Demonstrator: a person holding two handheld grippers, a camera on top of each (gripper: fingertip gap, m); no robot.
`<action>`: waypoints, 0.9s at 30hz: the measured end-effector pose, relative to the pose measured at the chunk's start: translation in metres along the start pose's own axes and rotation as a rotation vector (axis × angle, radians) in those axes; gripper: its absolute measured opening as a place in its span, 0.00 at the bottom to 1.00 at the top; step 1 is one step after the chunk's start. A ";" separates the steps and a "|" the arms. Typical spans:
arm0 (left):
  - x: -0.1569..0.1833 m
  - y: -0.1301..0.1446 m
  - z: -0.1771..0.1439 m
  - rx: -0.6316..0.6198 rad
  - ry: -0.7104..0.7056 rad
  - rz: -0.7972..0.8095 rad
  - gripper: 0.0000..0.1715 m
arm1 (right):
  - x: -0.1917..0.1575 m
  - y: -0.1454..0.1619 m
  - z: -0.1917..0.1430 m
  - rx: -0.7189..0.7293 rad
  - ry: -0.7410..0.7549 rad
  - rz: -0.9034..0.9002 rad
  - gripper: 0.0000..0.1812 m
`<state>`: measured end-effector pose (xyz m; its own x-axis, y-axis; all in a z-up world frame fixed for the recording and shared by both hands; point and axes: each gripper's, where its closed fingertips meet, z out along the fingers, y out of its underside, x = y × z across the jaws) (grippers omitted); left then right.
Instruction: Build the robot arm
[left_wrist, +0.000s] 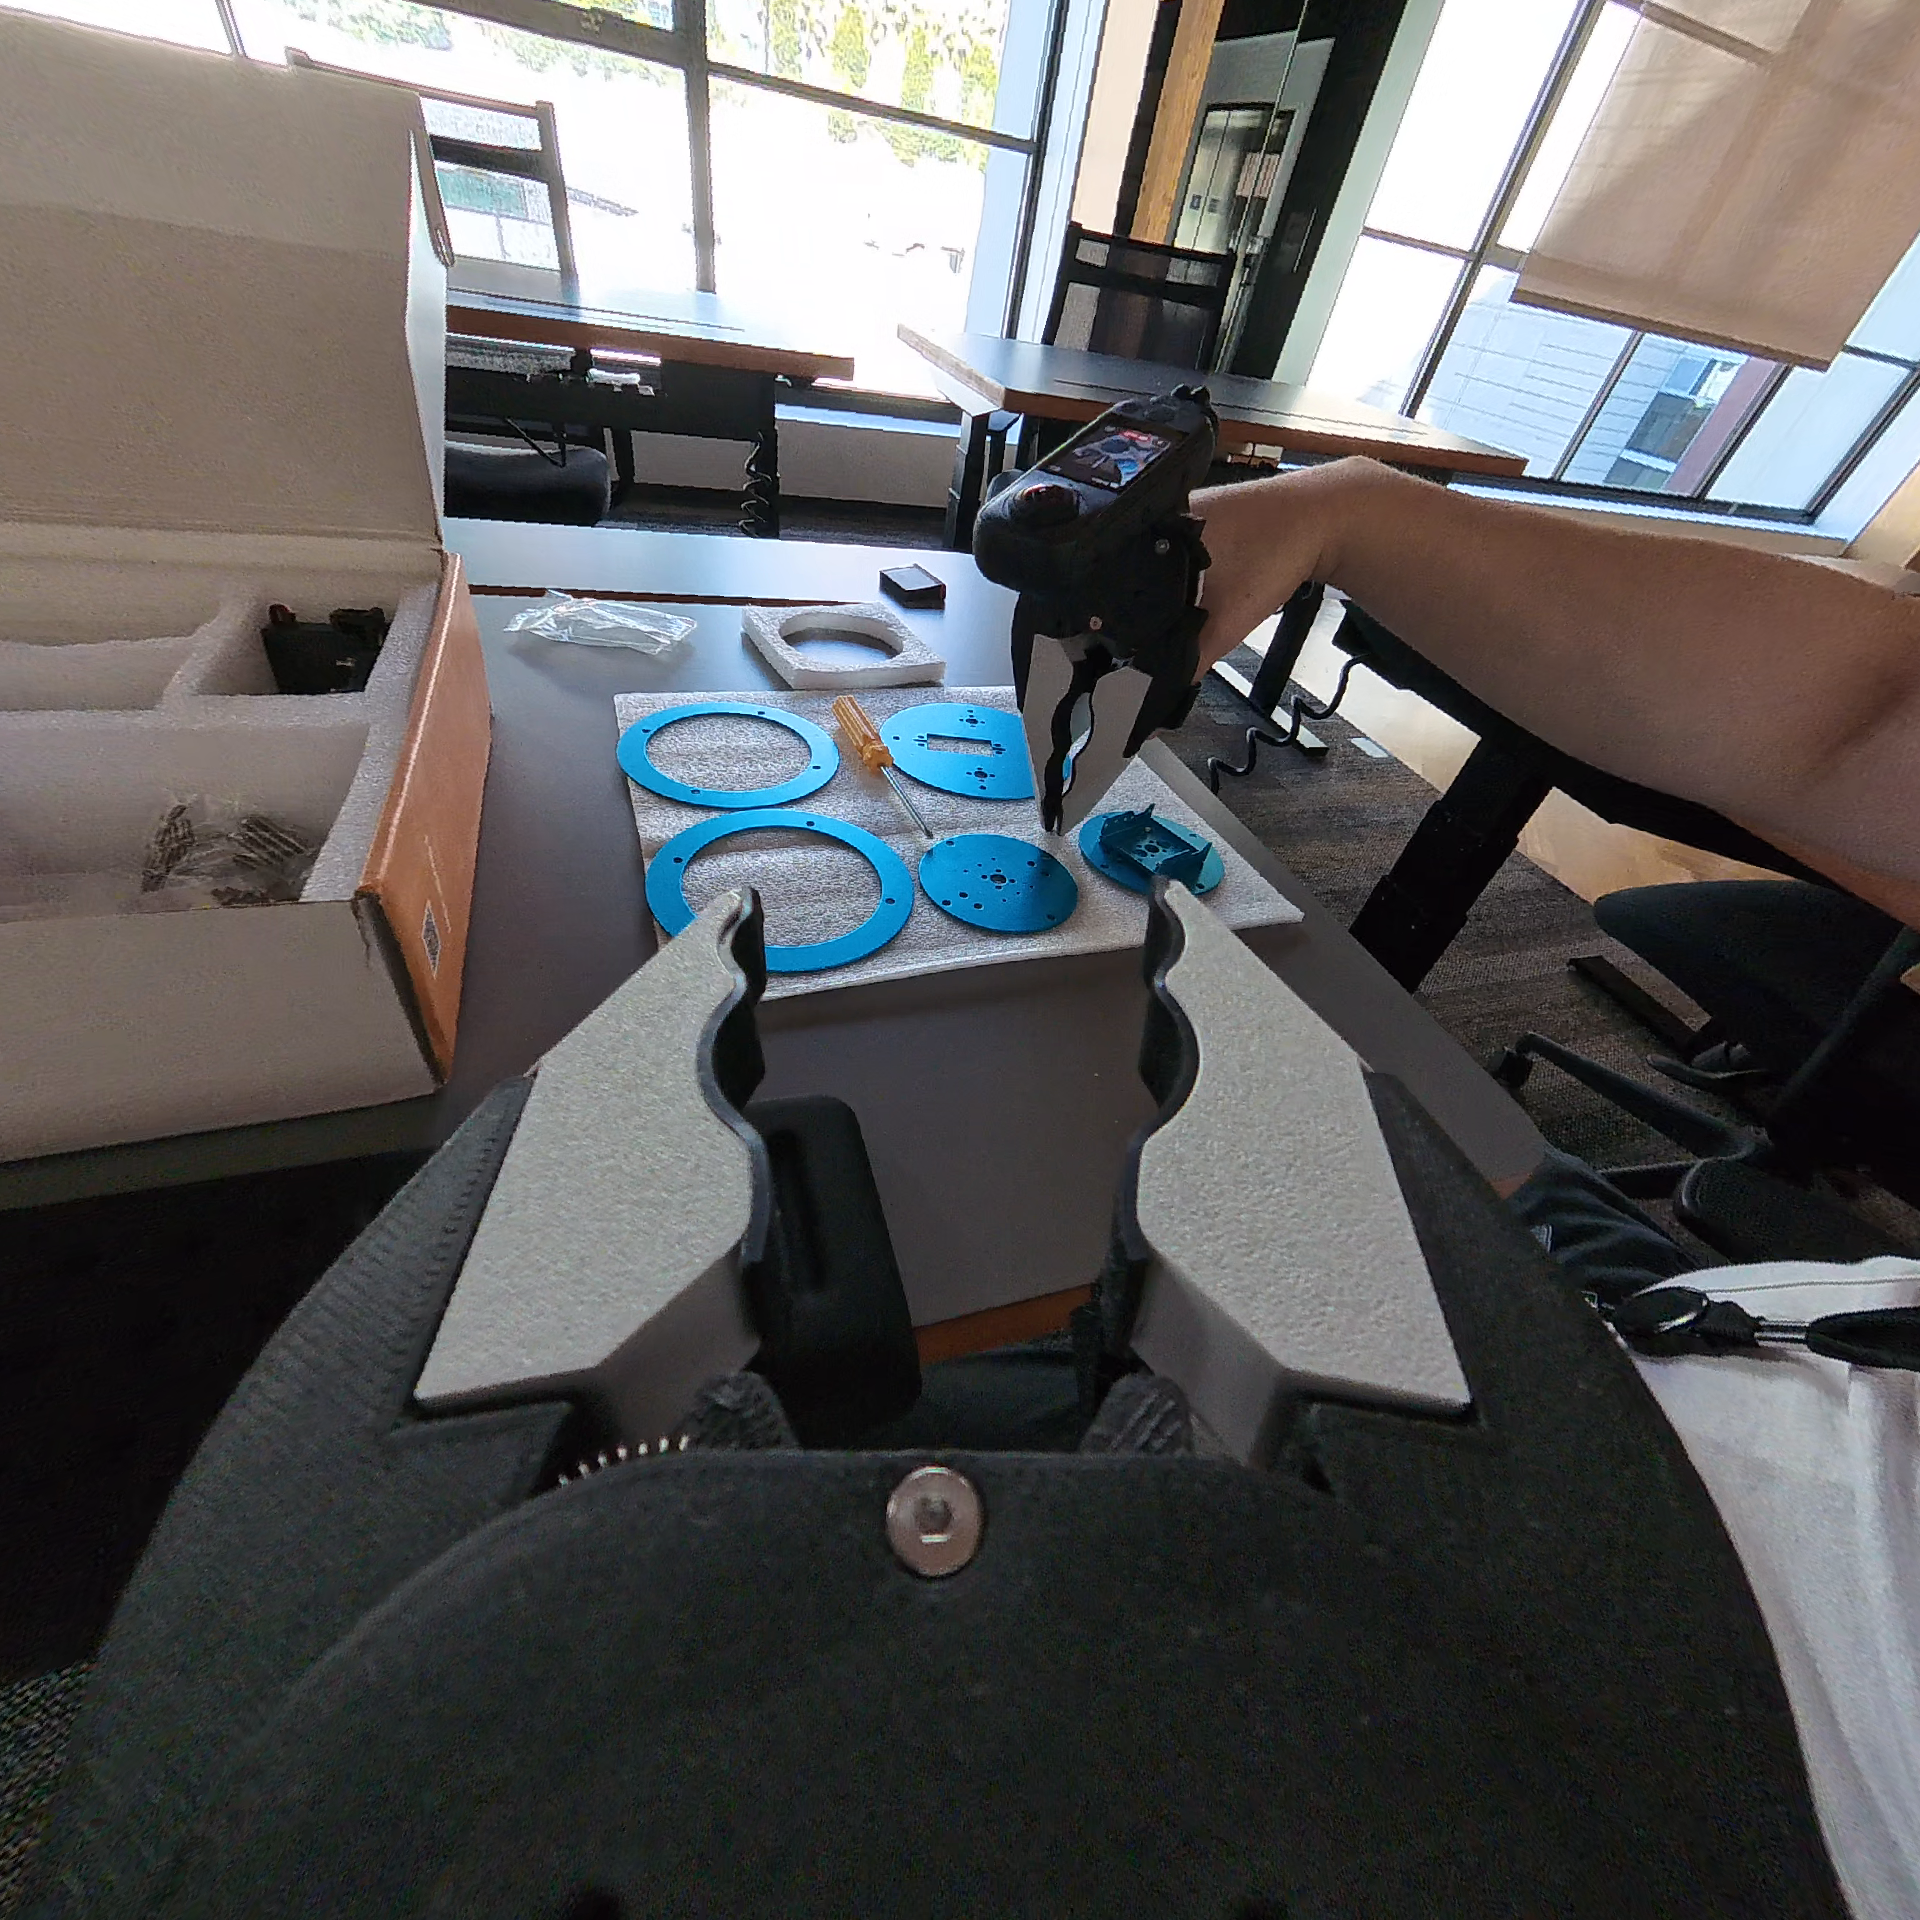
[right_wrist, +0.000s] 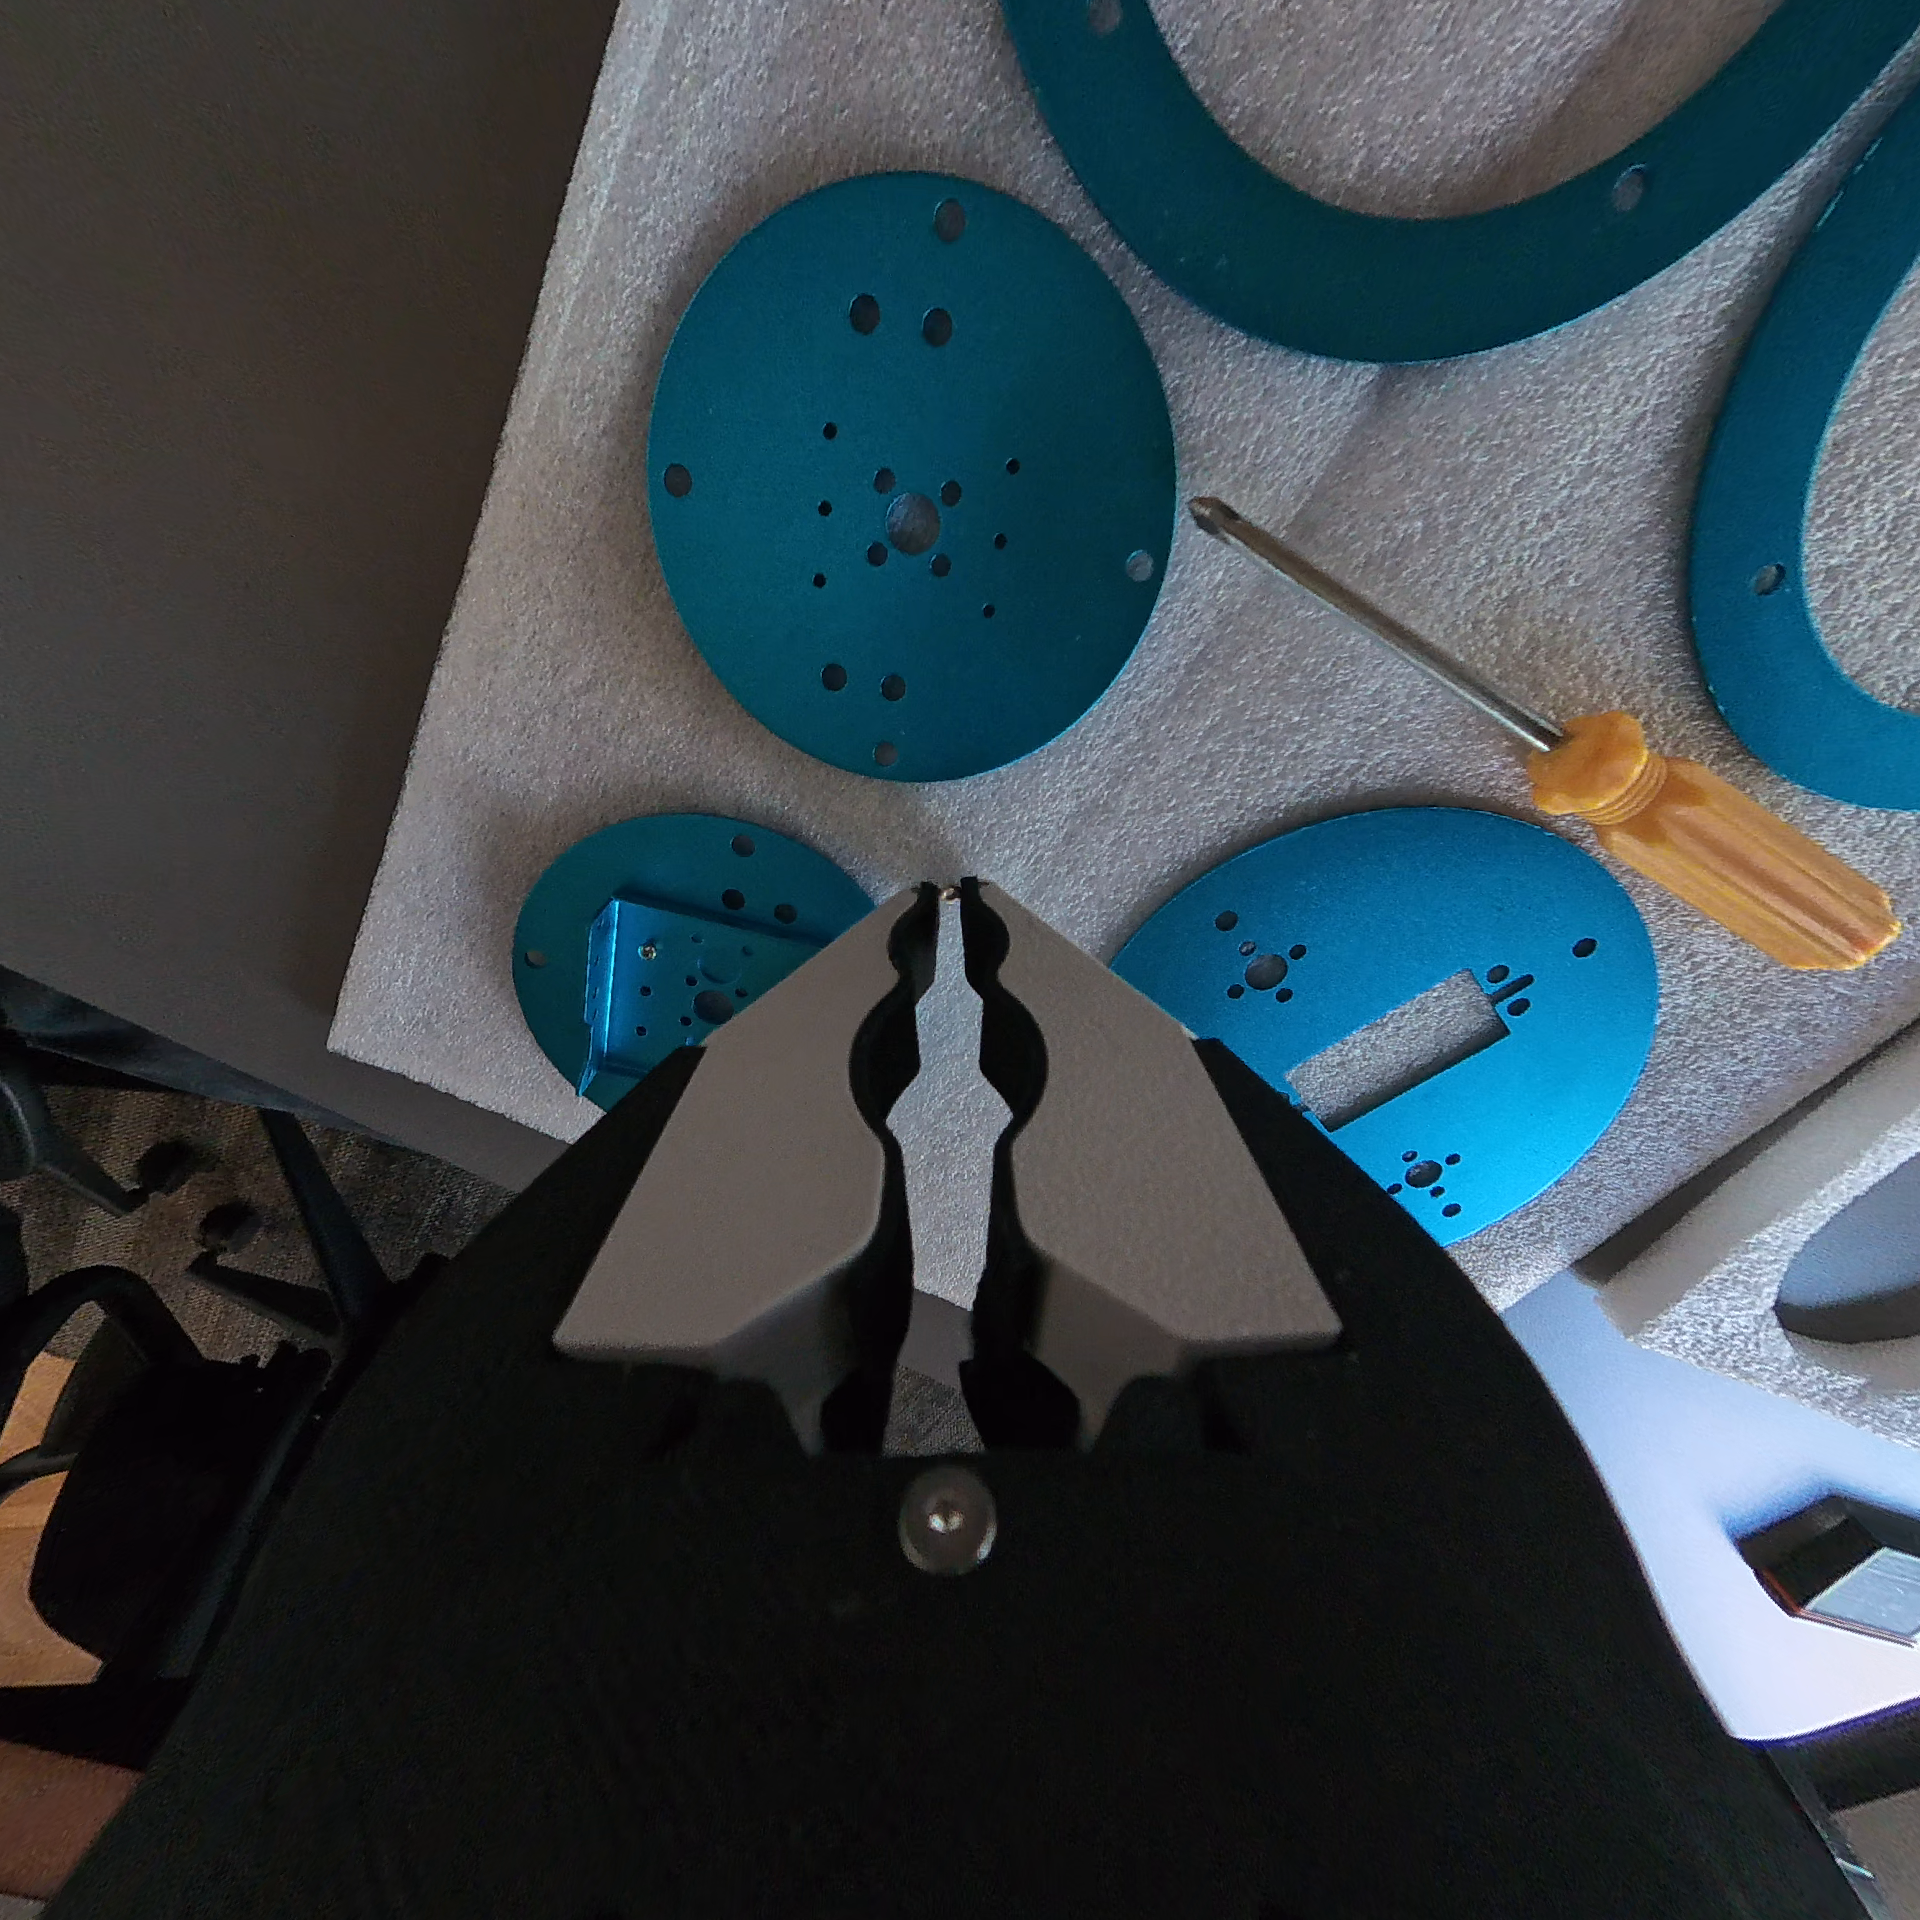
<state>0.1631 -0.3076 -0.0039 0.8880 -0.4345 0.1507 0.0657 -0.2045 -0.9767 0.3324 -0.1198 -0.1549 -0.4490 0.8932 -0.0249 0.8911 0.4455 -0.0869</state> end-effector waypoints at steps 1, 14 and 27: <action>0.000 0.001 0.000 -0.002 0.001 0.000 0.42 | 0.000 0.000 0.000 0.001 -0.004 0.001 0.02; -0.005 -0.001 -0.005 0.007 -0.015 -0.009 0.42 | 0.004 -0.005 -0.023 0.109 0.008 0.040 0.03; 0.004 -0.005 0.017 0.024 0.099 -0.015 0.43 | -0.185 0.220 -0.245 0.059 0.471 0.485 0.09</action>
<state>0.1739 -0.2928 -0.0009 0.8377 -0.5162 0.1784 0.0904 -0.1912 -0.9774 0.6283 -0.1723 0.0748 0.0900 0.9283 0.3608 0.9731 -0.0047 -0.2304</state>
